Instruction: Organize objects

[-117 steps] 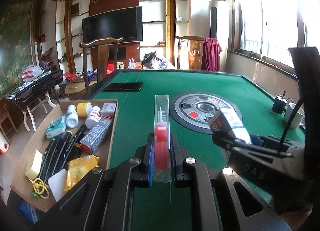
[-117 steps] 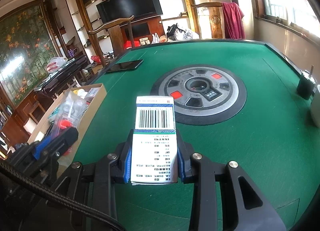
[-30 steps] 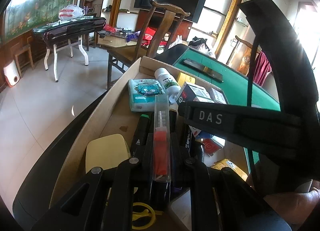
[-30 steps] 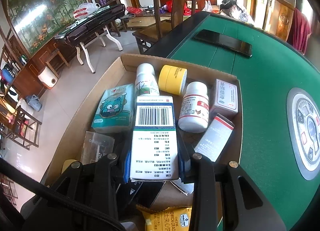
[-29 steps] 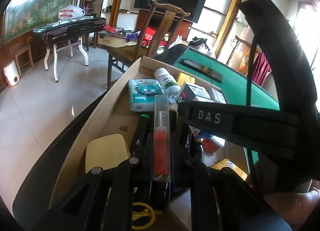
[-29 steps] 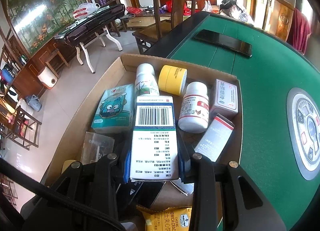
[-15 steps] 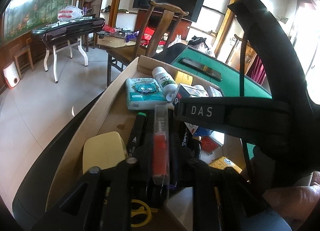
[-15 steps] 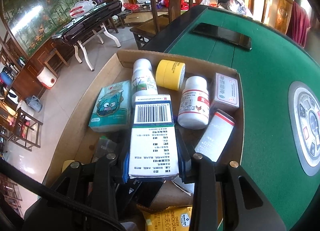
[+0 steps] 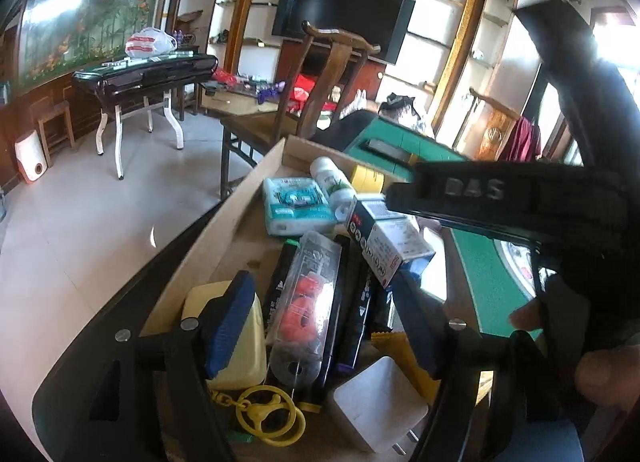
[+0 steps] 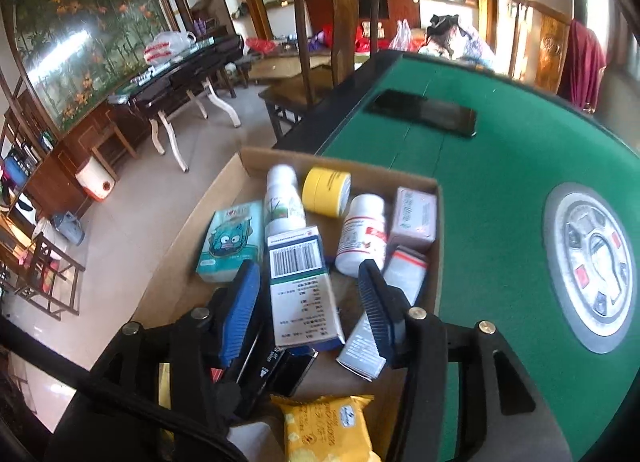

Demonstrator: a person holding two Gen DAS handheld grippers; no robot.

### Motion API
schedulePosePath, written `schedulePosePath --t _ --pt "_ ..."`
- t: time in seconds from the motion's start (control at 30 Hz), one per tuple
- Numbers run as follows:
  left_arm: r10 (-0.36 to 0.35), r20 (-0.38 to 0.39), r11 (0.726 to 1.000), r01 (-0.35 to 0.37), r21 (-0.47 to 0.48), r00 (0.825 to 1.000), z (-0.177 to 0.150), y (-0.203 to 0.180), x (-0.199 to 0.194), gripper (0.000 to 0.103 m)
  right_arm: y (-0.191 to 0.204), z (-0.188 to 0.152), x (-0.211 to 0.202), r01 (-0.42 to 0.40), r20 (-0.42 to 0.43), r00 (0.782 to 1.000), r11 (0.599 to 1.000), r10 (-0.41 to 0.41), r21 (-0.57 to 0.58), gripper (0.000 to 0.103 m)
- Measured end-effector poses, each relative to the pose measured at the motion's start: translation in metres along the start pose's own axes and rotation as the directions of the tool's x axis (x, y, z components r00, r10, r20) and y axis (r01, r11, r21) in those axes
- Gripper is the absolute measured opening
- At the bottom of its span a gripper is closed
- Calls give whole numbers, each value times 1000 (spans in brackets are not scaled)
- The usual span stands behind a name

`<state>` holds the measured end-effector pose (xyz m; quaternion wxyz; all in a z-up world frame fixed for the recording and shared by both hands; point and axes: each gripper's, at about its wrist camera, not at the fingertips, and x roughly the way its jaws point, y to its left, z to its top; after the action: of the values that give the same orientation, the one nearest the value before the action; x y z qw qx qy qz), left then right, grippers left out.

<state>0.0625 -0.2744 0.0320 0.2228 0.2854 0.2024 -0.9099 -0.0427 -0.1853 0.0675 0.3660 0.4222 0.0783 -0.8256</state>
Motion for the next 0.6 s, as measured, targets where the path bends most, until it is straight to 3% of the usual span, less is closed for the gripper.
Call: schedulePosePath --t 0.13,0.3,0.4,0.6 --pt "-5 74 1000 4 10 997 1 -3 -17 73 -16 -10 -25 8 68 998 1000 -10 26 50" --pt "-9 195 998 -2 61 981 1 -19 -47 98 -40 -35 -56 57 149 987 998 -62 41 55" --pt "-32 218 996 14 84 975 -1 -30 -60 101 -57 -57 -75 104 196 974 993 -112 50 60" --pt "-6 189 978 -33 206 982 -15 -75 -71 101 -86 -104 -111 211 265 942 977 -208 16 69"
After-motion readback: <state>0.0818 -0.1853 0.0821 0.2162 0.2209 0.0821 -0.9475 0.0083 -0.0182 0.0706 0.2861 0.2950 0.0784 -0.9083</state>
